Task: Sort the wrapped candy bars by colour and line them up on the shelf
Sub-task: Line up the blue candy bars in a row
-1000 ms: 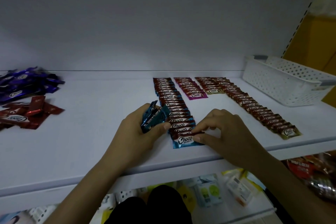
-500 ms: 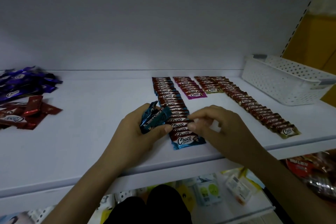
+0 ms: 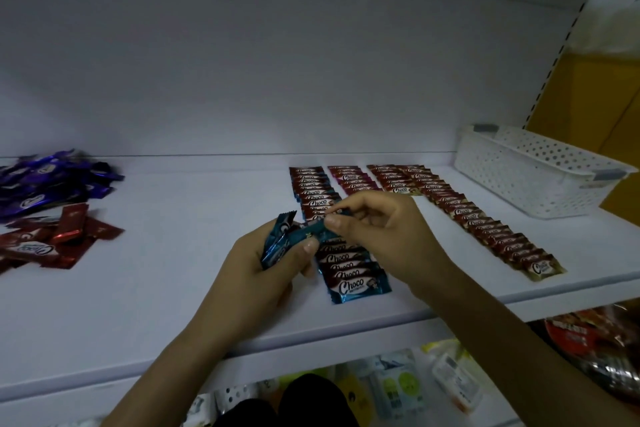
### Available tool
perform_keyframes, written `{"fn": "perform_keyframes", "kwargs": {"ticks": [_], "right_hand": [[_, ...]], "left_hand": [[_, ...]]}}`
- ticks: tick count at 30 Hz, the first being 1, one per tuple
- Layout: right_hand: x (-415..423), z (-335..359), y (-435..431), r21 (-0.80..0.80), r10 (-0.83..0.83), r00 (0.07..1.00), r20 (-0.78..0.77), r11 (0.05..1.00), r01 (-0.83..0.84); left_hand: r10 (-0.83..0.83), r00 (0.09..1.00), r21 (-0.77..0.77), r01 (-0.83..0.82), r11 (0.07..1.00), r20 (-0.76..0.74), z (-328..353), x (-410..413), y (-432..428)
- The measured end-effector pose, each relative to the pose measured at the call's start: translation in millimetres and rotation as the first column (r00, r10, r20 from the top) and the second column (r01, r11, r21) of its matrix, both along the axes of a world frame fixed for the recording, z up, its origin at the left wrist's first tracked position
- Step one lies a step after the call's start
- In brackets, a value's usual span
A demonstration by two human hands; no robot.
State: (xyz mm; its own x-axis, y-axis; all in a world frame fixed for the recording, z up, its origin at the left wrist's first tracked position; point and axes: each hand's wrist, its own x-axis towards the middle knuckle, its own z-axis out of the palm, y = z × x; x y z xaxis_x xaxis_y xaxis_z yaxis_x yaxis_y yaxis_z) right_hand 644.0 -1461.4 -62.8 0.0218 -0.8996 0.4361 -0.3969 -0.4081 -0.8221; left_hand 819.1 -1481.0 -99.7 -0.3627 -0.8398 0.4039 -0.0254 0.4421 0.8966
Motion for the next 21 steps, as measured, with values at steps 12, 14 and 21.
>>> {"fn": "perform_keyframes", "kwargs": {"ticks": [12,14,21], "right_hand": [[2,4,13,0.312,-0.032,0.991,0.133,0.950,-0.011],[12,0,15,0.269,-0.021,0.990,0.140,0.963,-0.018],[21,-2,14,0.334,-0.019,0.964,0.266,0.940,-0.074]], "left_hand": [[0.201,0.969,0.012,-0.201,0.979,-0.141,7,-2,2],[0.324,0.938,-0.139,-0.339,0.930,-0.123,5,0,3],[0.627,0.749,-0.860,-0.160,0.484,0.214,1,-4,11]]}}
